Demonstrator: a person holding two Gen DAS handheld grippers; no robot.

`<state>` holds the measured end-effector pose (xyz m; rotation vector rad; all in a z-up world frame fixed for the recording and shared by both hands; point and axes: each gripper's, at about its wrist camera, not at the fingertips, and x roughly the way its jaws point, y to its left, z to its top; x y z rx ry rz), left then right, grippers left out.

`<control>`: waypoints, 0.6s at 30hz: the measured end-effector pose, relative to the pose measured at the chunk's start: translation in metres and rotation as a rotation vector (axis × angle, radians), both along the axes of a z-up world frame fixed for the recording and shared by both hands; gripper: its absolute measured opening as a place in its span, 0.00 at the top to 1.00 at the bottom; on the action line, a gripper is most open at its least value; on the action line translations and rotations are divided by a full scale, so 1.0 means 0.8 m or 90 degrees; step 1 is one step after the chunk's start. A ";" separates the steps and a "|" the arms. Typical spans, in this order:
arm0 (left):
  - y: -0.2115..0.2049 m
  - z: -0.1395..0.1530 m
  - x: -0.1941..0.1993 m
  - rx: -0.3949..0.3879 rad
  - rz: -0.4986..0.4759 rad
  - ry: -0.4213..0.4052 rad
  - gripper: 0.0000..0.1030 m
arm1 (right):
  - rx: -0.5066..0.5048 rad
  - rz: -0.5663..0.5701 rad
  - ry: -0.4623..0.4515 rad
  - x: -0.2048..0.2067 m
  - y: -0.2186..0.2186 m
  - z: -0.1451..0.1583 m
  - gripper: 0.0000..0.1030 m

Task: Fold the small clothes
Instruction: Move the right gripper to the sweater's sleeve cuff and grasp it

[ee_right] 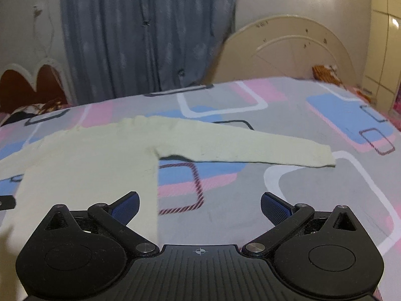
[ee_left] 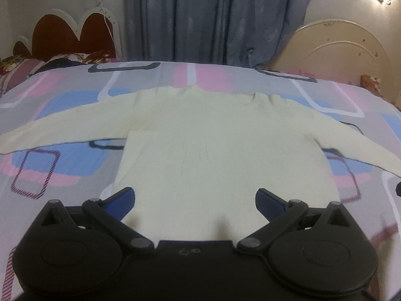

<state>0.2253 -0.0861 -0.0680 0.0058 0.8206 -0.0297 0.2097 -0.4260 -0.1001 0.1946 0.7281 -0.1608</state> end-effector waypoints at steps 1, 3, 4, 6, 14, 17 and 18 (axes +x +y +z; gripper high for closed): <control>-0.003 -0.004 0.009 0.001 0.002 -0.001 0.01 | -0.001 -0.002 0.007 0.008 -0.007 -0.005 0.12; -0.008 -0.011 0.025 0.004 0.006 0.000 0.01 | 0.002 -0.012 0.018 0.022 -0.020 -0.014 0.17; -0.011 -0.015 0.032 0.003 0.007 0.001 0.01 | 0.007 -0.016 0.022 0.031 -0.028 -0.019 0.17; -0.016 -0.022 0.048 0.006 0.009 -0.002 0.02 | 0.011 -0.027 0.027 0.046 -0.041 -0.030 0.17; -0.040 -0.054 0.100 0.005 0.004 0.009 0.02 | 0.064 -0.101 0.069 0.092 -0.114 -0.078 0.39; -0.049 -0.061 0.114 0.009 0.001 0.010 0.02 | 0.068 -0.120 0.076 0.106 -0.135 -0.089 0.41; -0.052 -0.064 0.120 0.011 0.000 0.010 0.02 | 0.069 -0.125 0.080 0.110 -0.140 -0.092 0.41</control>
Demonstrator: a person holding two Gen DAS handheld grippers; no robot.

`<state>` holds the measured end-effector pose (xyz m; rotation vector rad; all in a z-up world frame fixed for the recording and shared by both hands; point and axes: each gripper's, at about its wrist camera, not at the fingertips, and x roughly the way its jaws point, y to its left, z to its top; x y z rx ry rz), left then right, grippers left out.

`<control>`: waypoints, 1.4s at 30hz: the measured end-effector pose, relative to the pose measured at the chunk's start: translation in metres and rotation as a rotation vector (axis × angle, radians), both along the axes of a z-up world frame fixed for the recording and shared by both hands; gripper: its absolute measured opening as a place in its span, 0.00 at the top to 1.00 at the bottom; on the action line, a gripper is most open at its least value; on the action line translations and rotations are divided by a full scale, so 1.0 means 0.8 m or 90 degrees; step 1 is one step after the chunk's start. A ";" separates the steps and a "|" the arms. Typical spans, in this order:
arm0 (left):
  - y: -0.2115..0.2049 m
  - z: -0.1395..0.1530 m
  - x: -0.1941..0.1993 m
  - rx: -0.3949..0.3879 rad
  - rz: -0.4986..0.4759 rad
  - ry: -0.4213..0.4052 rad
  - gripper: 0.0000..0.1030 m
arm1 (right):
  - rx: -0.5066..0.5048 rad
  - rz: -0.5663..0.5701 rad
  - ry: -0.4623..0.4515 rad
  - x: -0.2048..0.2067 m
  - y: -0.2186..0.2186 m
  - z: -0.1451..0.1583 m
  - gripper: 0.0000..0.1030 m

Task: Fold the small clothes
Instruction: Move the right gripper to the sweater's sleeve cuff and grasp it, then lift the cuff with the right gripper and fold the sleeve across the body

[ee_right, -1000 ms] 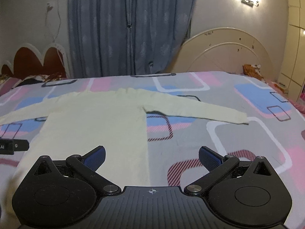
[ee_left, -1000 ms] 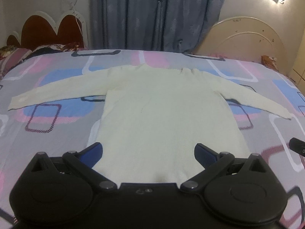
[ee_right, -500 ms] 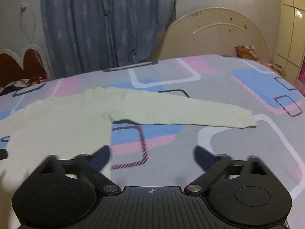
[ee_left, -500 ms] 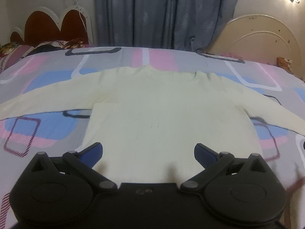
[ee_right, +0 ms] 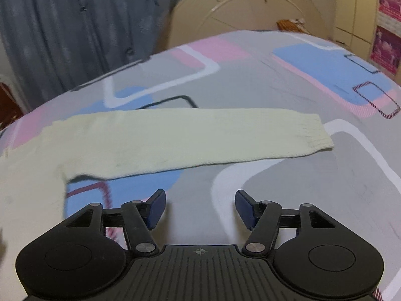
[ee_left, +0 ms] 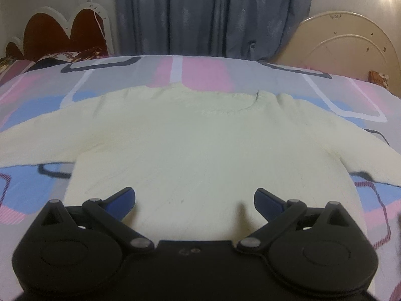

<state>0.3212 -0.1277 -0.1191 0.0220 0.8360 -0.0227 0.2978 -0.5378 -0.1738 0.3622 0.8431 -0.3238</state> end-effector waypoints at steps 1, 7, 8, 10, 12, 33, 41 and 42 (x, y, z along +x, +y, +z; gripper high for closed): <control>-0.002 -0.002 0.005 0.002 -0.002 0.000 0.02 | 0.000 -0.005 0.004 0.005 -0.008 -0.002 0.42; -0.010 -0.011 0.027 0.005 -0.008 0.001 0.03 | 0.041 -0.049 -0.011 0.020 -0.050 -0.011 0.43; -0.010 -0.013 0.030 0.006 -0.007 0.002 0.03 | 0.042 -0.057 -0.018 0.022 -0.055 -0.010 0.43; -0.009 -0.015 0.034 0.004 -0.005 0.003 0.03 | 0.043 -0.078 -0.034 0.027 -0.070 -0.007 0.43; -0.007 -0.016 0.038 -0.001 -0.005 0.006 0.03 | 0.043 -0.095 -0.050 0.031 -0.080 -0.006 0.43; 0.050 0.032 0.055 -0.043 0.024 -0.042 0.06 | -0.030 0.109 -0.235 0.098 0.071 0.090 0.98; 0.128 0.039 0.053 -0.071 0.066 -0.039 0.06 | -0.031 0.358 -0.197 0.132 0.284 0.072 0.98; 0.136 0.038 0.053 -0.078 0.066 -0.036 0.06 | -0.033 0.379 -0.184 0.133 0.303 0.066 0.98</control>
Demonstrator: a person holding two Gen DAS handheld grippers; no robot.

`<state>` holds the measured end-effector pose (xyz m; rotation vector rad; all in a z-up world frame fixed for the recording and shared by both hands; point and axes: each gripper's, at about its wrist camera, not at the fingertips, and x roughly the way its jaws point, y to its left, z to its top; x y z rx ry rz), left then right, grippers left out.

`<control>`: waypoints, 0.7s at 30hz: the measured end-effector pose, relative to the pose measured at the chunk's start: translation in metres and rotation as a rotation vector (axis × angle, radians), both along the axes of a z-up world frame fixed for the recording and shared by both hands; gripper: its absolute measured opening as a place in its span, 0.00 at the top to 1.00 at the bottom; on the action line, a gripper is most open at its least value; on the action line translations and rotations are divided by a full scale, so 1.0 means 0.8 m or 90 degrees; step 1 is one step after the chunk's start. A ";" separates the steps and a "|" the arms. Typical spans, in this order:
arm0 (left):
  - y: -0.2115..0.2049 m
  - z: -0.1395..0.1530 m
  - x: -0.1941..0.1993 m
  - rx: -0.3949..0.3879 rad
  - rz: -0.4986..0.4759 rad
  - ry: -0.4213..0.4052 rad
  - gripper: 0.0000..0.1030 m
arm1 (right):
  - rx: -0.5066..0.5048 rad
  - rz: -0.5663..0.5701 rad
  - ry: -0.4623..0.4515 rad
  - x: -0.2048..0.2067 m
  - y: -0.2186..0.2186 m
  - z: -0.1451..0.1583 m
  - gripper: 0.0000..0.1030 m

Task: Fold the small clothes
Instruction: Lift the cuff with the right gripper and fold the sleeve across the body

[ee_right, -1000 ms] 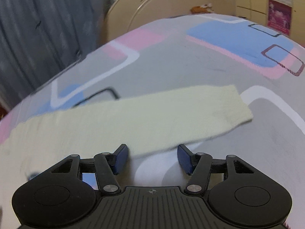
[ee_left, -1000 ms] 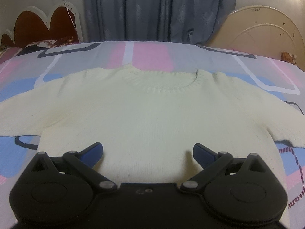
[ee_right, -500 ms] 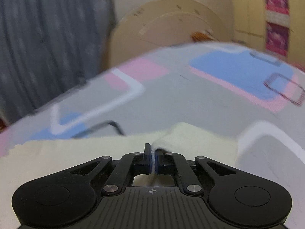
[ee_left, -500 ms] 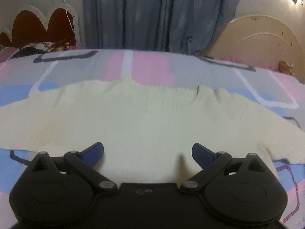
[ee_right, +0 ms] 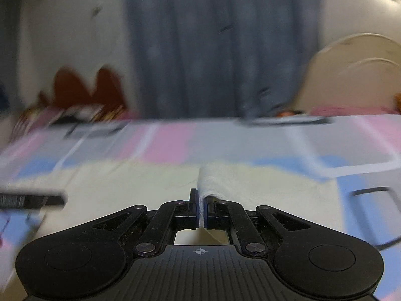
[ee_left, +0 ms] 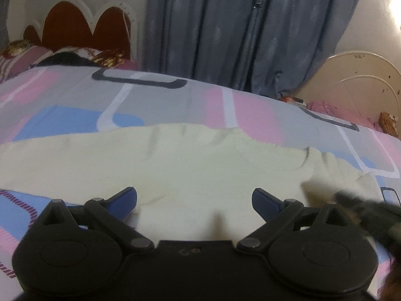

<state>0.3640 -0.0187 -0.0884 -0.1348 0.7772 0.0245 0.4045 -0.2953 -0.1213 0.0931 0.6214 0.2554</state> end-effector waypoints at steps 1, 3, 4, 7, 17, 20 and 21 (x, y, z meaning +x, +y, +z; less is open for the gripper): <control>0.006 0.000 0.000 -0.006 -0.001 0.001 0.06 | -0.011 0.017 0.011 0.000 0.018 -0.007 0.97; 0.017 -0.002 0.002 -0.016 0.001 0.003 0.06 | -0.044 0.039 0.028 0.004 0.047 -0.019 0.94; 0.023 -0.002 0.003 -0.023 0.001 0.002 0.06 | -0.053 0.050 0.030 0.005 0.058 -0.023 0.84; 0.032 -0.003 0.006 -0.031 -0.002 0.001 0.05 | -0.109 0.084 0.002 0.000 0.086 -0.026 0.47; -0.003 -0.010 0.006 -0.032 -0.115 -0.002 0.06 | -0.111 0.096 0.088 -0.033 0.053 -0.034 0.45; -0.038 -0.011 -0.004 -0.023 -0.179 -0.014 0.06 | -0.104 0.076 0.079 -0.057 0.026 -0.024 0.45; -0.051 -0.012 -0.008 -0.019 -0.201 -0.016 0.06 | -0.104 0.055 0.077 -0.064 0.014 -0.023 0.45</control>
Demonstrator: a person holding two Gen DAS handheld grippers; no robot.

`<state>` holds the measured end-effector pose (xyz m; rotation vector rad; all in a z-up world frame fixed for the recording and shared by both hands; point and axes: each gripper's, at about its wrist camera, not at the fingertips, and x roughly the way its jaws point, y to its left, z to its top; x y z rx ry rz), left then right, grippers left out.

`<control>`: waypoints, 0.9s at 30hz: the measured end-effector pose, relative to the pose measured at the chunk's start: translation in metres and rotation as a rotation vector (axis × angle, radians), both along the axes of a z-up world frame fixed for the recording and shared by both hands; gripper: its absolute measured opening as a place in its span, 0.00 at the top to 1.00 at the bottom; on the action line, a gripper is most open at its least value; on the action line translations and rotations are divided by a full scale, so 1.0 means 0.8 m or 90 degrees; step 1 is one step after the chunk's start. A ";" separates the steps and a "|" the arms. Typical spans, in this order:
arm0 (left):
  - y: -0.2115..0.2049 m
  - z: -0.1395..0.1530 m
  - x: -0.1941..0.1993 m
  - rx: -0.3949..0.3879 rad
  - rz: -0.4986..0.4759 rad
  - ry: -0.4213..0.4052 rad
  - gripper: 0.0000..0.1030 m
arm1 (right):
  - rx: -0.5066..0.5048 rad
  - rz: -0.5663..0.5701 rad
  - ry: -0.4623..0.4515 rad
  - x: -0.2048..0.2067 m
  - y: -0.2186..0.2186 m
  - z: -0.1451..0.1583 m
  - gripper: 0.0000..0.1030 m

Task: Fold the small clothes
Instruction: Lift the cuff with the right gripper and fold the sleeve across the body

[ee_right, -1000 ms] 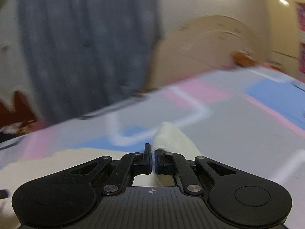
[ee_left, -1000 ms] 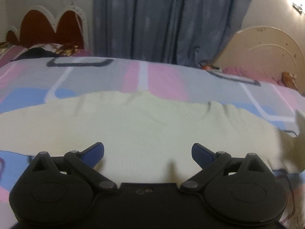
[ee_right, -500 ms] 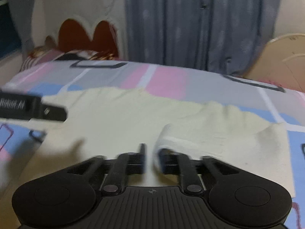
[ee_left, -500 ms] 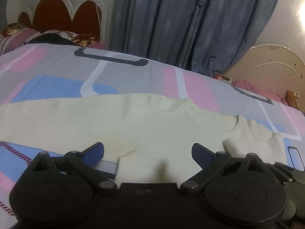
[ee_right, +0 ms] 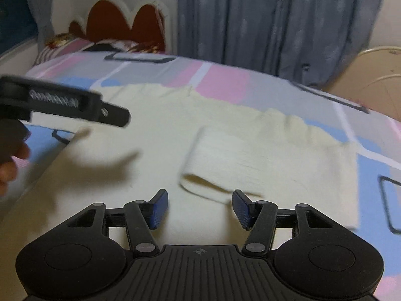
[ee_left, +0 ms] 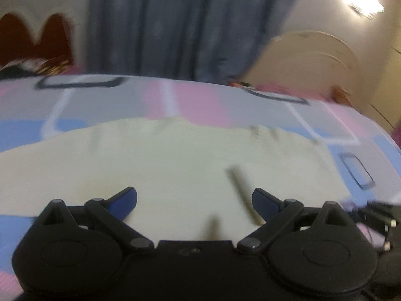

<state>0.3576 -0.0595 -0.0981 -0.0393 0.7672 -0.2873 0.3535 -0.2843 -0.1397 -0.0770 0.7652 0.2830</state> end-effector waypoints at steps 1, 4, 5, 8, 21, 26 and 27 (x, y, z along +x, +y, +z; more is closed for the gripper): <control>-0.017 -0.002 -0.005 0.010 -0.029 -0.003 0.06 | -0.001 -0.017 0.000 -0.003 -0.009 0.002 0.45; -0.058 -0.014 -0.018 0.051 -0.080 -0.021 0.06 | -0.002 -0.080 0.007 -0.015 -0.047 0.003 0.45; -0.069 -0.021 -0.020 0.062 -0.090 -0.021 0.06 | 0.000 -0.094 0.013 -0.017 -0.059 0.003 0.45; -0.091 -0.036 -0.018 0.095 -0.097 -0.029 0.06 | 0.008 -0.129 0.014 -0.027 -0.087 0.006 0.45; -0.100 -0.062 0.002 0.134 -0.071 -0.077 0.42 | 0.049 -0.188 0.006 -0.036 -0.117 0.005 0.45; -0.083 -0.054 0.014 0.098 -0.018 -0.106 0.86 | 0.015 -0.230 -0.004 -0.020 -0.121 -0.002 0.45; -0.075 -0.051 0.017 0.078 -0.004 -0.103 0.93 | 0.003 -0.244 -0.007 -0.017 -0.123 -0.004 0.45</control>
